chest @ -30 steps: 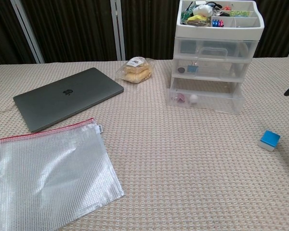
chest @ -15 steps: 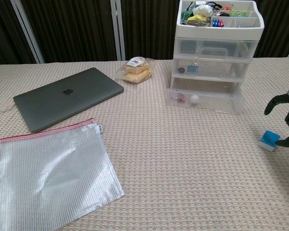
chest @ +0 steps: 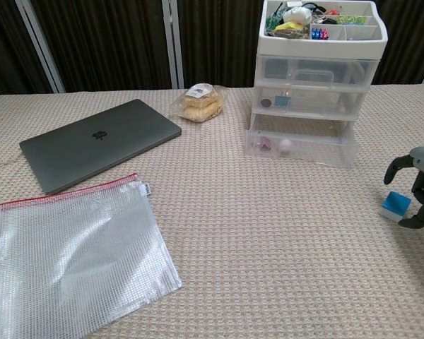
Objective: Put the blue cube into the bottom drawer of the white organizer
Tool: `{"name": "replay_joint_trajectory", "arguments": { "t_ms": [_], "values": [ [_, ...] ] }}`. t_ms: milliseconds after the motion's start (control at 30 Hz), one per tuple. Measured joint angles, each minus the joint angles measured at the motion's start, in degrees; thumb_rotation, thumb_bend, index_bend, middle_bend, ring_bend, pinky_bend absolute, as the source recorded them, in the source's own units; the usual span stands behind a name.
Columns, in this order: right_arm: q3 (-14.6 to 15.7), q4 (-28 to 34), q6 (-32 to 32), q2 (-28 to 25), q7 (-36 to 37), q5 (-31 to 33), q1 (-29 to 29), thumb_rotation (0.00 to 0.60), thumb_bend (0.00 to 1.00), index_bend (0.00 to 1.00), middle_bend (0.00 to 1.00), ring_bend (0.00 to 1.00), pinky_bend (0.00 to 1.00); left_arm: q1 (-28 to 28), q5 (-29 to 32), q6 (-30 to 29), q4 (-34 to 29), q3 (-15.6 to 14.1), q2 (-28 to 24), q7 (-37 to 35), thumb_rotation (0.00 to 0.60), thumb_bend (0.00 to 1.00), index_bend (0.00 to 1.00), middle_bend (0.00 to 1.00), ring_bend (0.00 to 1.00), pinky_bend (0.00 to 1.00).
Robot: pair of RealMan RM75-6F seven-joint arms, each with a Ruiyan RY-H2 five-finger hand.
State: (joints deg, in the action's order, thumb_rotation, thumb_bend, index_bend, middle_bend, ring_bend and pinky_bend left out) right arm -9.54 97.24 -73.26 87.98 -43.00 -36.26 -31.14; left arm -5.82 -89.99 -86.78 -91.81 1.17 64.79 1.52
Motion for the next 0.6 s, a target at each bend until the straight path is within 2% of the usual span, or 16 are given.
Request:
{"name": "replay_joint_trajectory", "arguments": {
  "t_ms": [367, 600],
  "values": [
    [1.34, -3.33, 3.41, -0.60, 4.65, -3.28, 0.70, 0.600, 0.13, 0.27, 0.83, 0.87, 0.69, 0.00, 0.58, 0.30, -0.35, 0.12, 0.15, 0.33, 0.600, 0.24, 0.06, 0.00, 0.00, 0.00],
    [1.31, -4.91, 4.18, 0.05, 5.25, -3.48, 0.67, 0.600, 0.19, 0.29, 0.83, 0.87, 0.69, 0.00, 0.82, 0.53, -0.66, 0.09, 0.05, 0.30, 0.600, 0.24, 0.06, 0.00, 0.00, 0.00]
  ]
}}
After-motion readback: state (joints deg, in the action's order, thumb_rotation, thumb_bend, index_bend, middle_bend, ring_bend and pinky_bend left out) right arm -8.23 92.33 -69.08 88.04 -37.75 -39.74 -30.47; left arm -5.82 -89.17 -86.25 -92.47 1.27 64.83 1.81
